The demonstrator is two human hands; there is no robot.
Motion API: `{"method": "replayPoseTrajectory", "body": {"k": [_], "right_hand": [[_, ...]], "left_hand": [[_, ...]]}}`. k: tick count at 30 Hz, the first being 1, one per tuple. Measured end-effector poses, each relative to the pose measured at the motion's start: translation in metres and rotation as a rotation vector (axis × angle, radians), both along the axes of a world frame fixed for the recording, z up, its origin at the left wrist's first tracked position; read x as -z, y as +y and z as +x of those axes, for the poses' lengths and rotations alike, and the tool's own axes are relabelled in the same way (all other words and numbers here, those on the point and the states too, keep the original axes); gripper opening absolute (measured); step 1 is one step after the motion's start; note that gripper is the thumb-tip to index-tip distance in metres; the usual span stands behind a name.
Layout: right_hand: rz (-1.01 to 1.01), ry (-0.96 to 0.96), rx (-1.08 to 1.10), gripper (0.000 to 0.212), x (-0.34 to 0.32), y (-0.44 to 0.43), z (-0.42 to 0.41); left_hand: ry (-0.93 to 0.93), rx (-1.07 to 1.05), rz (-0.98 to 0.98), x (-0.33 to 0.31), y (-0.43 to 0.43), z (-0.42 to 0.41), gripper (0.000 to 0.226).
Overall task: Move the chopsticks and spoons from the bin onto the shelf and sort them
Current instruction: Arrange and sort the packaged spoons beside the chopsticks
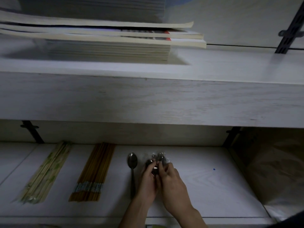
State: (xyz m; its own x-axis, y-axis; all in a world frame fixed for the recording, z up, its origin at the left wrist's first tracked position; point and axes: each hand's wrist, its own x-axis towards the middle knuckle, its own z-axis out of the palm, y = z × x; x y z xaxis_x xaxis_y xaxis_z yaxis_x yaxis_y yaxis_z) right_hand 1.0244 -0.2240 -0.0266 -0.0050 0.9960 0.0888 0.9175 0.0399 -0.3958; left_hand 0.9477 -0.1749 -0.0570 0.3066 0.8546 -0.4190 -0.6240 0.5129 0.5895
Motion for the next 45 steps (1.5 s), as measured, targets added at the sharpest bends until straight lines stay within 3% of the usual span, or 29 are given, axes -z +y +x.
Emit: {"method": "replayPoseTrajectory", "body": {"k": [3, 7, 11, 16, 18, 20, 23, 27, 29, 34, 39, 41, 45], "right_hand": [[-0.012, 0.045, -0.021, 0.070, 0.007, -0.003, 0.008], [-0.226, 0.160, -0.045, 0.058, 0.013, -0.007, 0.017], [-0.304, 0.170, -0.052, 0.042, 0.013, -0.008, 0.012], [-0.431, 0.327, -0.089, 0.040, 0.013, -0.002, 0.011], [-0.510, 0.434, -0.011, 0.048, 0.012, 0.001, 0.015], [-0.440, 0.489, 0.195, 0.060, 0.018, 0.008, 0.023], [-0.298, 0.407, 0.439, 0.061, 0.039, 0.023, 0.032], [-0.274, 0.137, 0.452, 0.079, 0.053, 0.037, 0.017], [-0.208, 0.076, 0.463, 0.072, 0.059, 0.043, 0.013], [-0.222, 0.159, 0.460, 0.040, 0.062, 0.059, 0.024], [-0.271, 0.144, 0.404, 0.032, 0.062, 0.061, 0.034], [-0.293, 0.241, 0.396, 0.028, 0.060, 0.059, 0.042], [-0.306, 0.726, 0.421, 0.013, 0.056, 0.048, 0.059]], "left_hand": [[-0.017, -0.078, -0.027, -0.001, 0.003, -0.002, 0.029], [-0.012, -0.179, -0.051, 0.005, 0.009, -0.002, 0.030], [-0.049, -0.184, -0.062, 0.004, 0.011, -0.002, 0.021], [-0.029, -0.191, -0.069, 0.003, 0.011, -0.007, 0.020], [-0.033, -0.208, -0.100, 0.002, 0.013, -0.015, 0.022], [-0.017, -0.235, -0.114, 0.005, 0.018, -0.026, 0.023], [0.034, -0.249, -0.112, 0.007, 0.021, -0.038, 0.021], [0.052, -0.231, -0.104, 0.006, 0.018, -0.039, 0.020], [0.063, -0.219, -0.100, 0.006, 0.016, -0.040, 0.018], [0.078, -0.229, -0.106, 0.010, 0.019, -0.046, 0.022], [0.067, -0.228, -0.134, 0.012, 0.024, -0.044, 0.022], [0.070, -0.215, -0.138, 0.011, 0.025, -0.042, 0.021], [0.047, -0.195, -0.140, 0.013, 0.026, -0.038, 0.024]]}}
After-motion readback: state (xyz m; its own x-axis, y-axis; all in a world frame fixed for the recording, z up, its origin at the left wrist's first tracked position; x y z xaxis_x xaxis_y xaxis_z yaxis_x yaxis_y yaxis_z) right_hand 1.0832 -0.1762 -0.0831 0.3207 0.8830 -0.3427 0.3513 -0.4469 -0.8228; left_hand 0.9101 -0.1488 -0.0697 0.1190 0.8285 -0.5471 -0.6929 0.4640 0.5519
